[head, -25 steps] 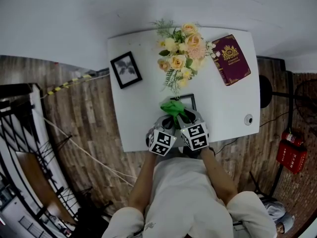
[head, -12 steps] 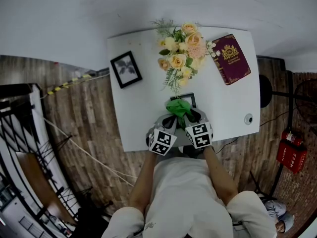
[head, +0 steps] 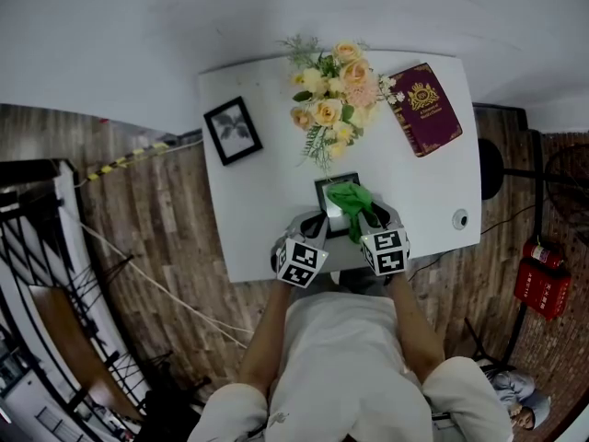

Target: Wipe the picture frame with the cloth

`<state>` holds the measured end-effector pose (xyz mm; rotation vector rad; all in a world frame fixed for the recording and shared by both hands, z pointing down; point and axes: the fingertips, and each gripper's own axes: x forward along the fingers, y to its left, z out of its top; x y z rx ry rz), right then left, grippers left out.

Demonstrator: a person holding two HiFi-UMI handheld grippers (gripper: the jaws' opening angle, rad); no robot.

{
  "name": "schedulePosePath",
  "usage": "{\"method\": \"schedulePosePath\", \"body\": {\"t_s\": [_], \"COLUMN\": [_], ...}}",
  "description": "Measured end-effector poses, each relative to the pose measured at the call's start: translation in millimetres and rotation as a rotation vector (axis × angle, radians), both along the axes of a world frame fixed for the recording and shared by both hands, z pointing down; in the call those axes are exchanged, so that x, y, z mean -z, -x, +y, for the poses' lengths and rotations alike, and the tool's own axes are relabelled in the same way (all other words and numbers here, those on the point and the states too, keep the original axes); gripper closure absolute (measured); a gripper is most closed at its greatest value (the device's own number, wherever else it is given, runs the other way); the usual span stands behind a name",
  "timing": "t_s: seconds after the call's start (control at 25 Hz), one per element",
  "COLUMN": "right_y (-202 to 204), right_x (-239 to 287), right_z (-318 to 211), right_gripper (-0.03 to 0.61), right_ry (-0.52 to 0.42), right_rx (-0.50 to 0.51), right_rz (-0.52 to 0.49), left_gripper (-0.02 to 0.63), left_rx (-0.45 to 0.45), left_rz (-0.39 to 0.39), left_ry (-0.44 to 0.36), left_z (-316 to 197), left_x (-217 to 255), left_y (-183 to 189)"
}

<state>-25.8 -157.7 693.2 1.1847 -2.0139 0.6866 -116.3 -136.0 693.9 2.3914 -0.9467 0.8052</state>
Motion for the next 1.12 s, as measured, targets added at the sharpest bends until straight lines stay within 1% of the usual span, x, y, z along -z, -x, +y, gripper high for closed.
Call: {"method": "schedulePosePath", "body": {"t_s": [0.24,0.4,0.52,0.64,0.8,0.92,1.12], "right_y": [-24,-43,-43,-29,2,24,50], "right_x": [3,14,28,39,44,38,22], "right_z": [1,1,3,11,22,30,42], "right_gripper": [0.480,0.482,0.482,0.482,0.482,0.482,0.482], "right_ry": [-0.015,-0.038,-0.069,-0.089,-0.089,-0.072,-0.019], "right_rx": [-0.044,-0.097,-0.106,-0.075,-0.023,0.007,0.024], "right_rz": [0.034,0.069,0.064,0.041,-0.003,-0.031,-0.097], "left_gripper": [0.594,0.594,0.594,0.594,0.594,0.594,0.594], "left_rx": [-0.005,-0.012,-0.015,-0.020,-0.027,-0.025,-0.031], "left_rz": [0.001,0.001,0.002,0.004,0.005,0.003,0.003], "left_ry": [-0.003,-0.003,-0.007,-0.011,-0.016,-0.013,-0.013], "left_z": [-1,-1,-1,-1,-1,-1,0], "left_x": [0,0,0,0,-1,0,1], "left_y": [0,-1,0,-1,-1,-1,-1]}}
